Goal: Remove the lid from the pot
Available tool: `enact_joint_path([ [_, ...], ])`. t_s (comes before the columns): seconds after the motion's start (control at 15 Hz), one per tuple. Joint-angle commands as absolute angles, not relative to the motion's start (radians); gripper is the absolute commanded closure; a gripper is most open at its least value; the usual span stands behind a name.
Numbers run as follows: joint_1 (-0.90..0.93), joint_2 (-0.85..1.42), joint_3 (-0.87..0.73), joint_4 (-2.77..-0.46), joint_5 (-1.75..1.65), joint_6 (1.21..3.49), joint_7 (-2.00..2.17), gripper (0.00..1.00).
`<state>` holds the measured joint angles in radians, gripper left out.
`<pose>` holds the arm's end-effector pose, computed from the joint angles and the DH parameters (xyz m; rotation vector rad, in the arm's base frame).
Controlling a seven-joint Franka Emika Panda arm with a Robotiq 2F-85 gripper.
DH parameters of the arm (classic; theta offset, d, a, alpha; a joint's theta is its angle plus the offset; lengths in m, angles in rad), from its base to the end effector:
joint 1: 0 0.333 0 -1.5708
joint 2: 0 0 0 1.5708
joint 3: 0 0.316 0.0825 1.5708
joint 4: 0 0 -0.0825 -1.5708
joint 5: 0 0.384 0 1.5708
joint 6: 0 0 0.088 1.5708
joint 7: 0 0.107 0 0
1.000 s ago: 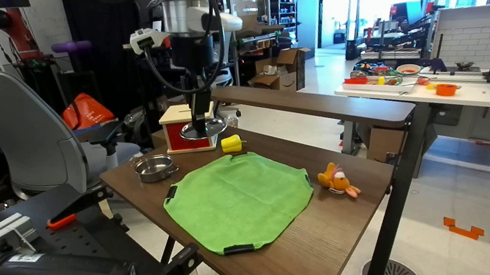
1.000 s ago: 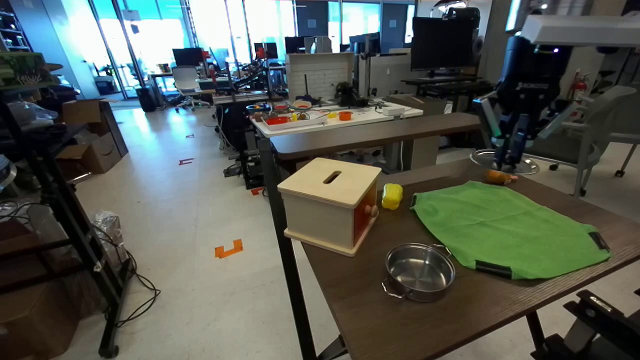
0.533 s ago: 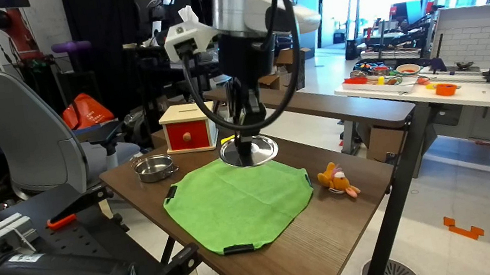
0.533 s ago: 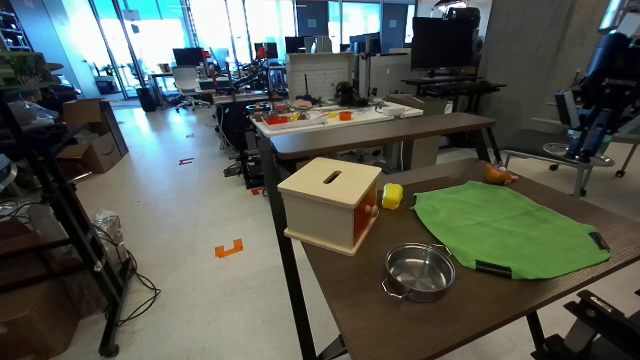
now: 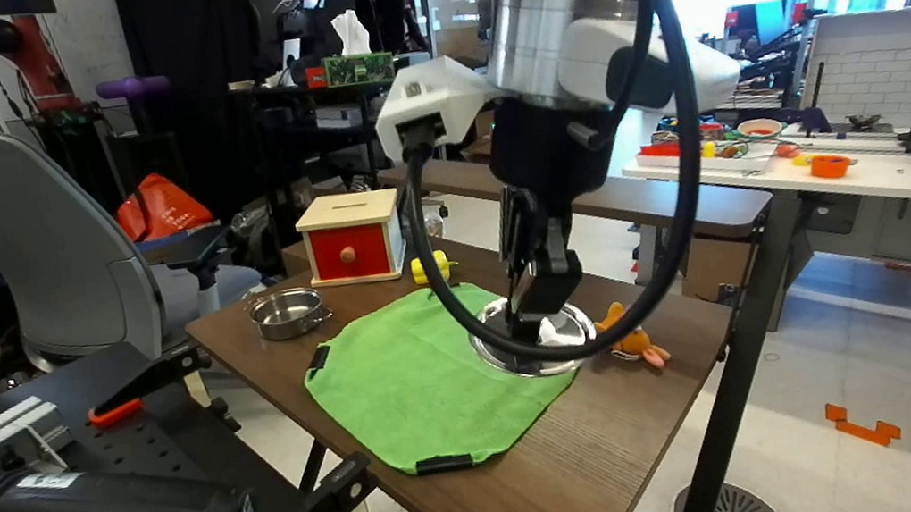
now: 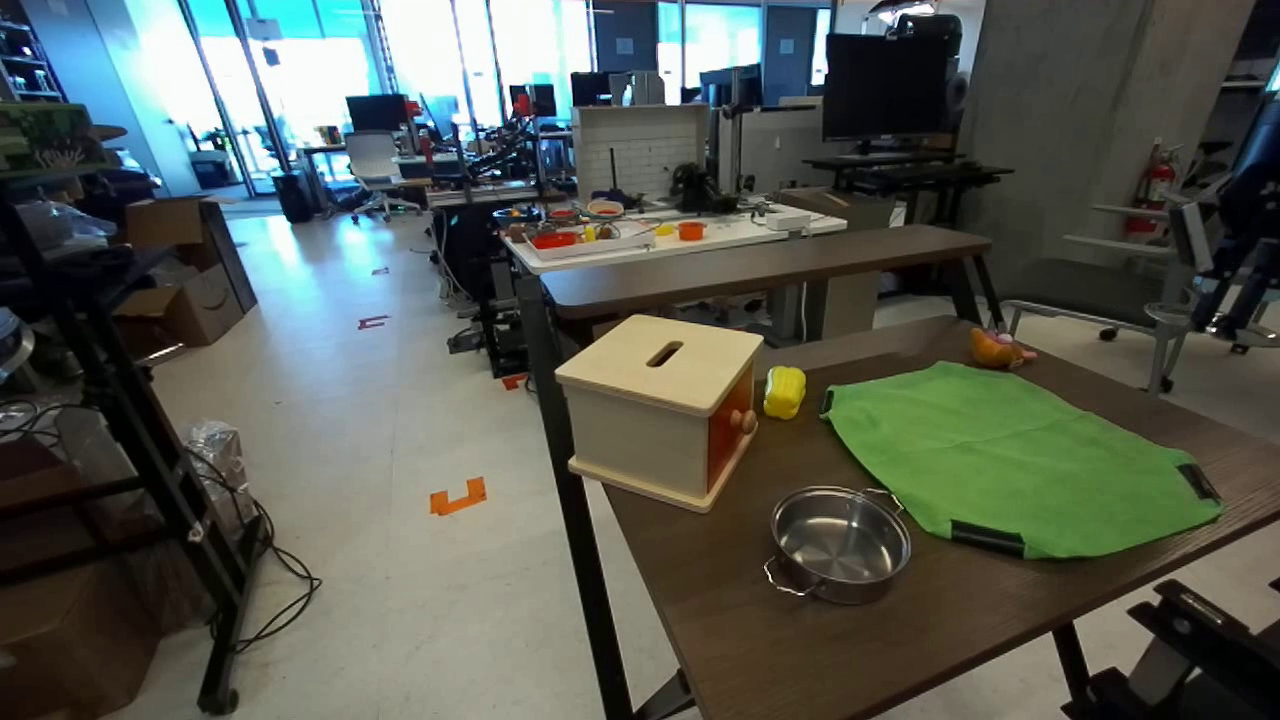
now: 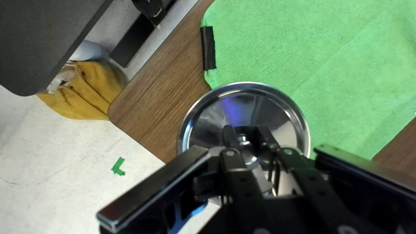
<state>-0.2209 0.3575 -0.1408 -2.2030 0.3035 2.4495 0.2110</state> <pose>0.5081 -0.1934 0.2103 -2.7569 1.1831 0.1368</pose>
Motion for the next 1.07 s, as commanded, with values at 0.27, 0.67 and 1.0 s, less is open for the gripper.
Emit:
enact_joint_path([
  [0.27,-0.206,0.577,-0.150,-2.042,0.328,2.444,0.339,0.95],
  [0.67,-0.197,0.682,-0.180,-1.973,0.322,2.441,0.460,0.95],
  [1.0,-0.154,0.745,-0.205,-1.912,0.299,2.438,0.555,0.95],
])
